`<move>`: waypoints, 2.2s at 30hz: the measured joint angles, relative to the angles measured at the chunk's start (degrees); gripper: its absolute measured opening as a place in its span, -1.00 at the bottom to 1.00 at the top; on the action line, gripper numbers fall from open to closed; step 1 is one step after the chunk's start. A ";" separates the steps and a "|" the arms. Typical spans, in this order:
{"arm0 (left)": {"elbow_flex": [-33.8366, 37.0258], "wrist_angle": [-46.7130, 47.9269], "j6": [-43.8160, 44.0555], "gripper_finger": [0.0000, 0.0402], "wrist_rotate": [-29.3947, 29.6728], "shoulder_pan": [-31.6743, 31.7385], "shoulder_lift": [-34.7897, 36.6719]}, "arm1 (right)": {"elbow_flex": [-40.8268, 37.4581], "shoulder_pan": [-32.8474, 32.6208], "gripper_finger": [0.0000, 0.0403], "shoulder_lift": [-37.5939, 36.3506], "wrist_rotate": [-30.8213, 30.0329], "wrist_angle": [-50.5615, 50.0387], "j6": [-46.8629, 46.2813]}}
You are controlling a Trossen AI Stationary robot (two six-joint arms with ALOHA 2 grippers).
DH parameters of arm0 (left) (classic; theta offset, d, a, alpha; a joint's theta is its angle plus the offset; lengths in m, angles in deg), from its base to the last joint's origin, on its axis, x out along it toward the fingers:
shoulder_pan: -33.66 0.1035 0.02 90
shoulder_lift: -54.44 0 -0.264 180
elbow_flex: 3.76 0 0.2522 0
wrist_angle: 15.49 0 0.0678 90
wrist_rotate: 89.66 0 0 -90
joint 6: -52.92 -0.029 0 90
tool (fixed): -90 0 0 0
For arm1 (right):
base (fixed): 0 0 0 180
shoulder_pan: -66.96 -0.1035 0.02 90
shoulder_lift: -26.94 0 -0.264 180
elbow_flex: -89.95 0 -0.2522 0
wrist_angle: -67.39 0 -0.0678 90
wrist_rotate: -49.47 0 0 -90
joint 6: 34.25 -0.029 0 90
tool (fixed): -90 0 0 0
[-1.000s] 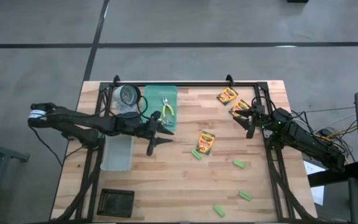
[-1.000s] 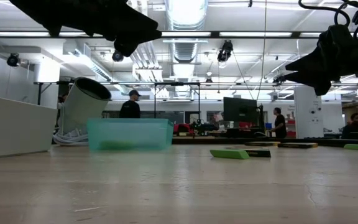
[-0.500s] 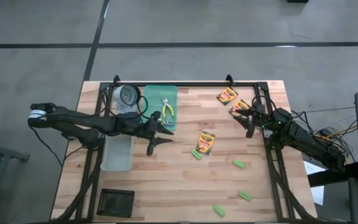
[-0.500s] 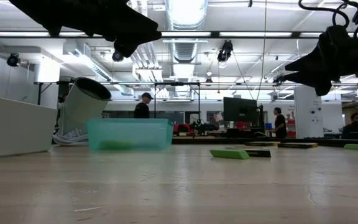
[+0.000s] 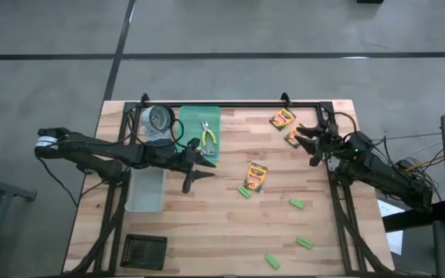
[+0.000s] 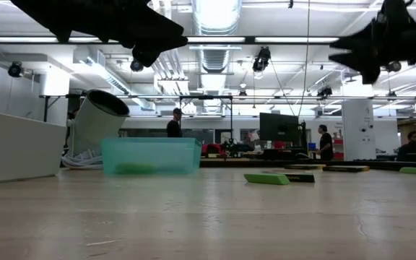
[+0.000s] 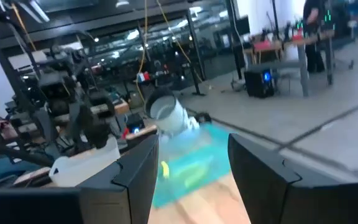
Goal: Pick & Place School Supplies
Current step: Put the green eraser into the black bin
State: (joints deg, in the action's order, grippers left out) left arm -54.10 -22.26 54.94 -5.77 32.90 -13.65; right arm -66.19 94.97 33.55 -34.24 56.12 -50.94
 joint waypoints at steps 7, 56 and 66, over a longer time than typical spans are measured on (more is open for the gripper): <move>0.00 0.00 -0.02 -0.30 0.15 -0.02 0.00 | 11.26 -0.02 -0.15 13.43 9.19 -0.11 -3.77; 0.24 15.23 -21.11 -0.30 0.26 2.95 12.46 | 37.93 -47.20 -0.53 66.22 -30.20 -2.36 -14.47; 0.25 16.41 -21.51 -0.30 0.25 3.11 12.50 | 48.23 -50.82 -0.74 82.06 -35.08 -4.83 -13.08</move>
State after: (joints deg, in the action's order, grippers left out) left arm -53.84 -5.85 33.43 -5.51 36.02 -1.15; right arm -17.96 44.16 115.61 -69.32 51.29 -64.02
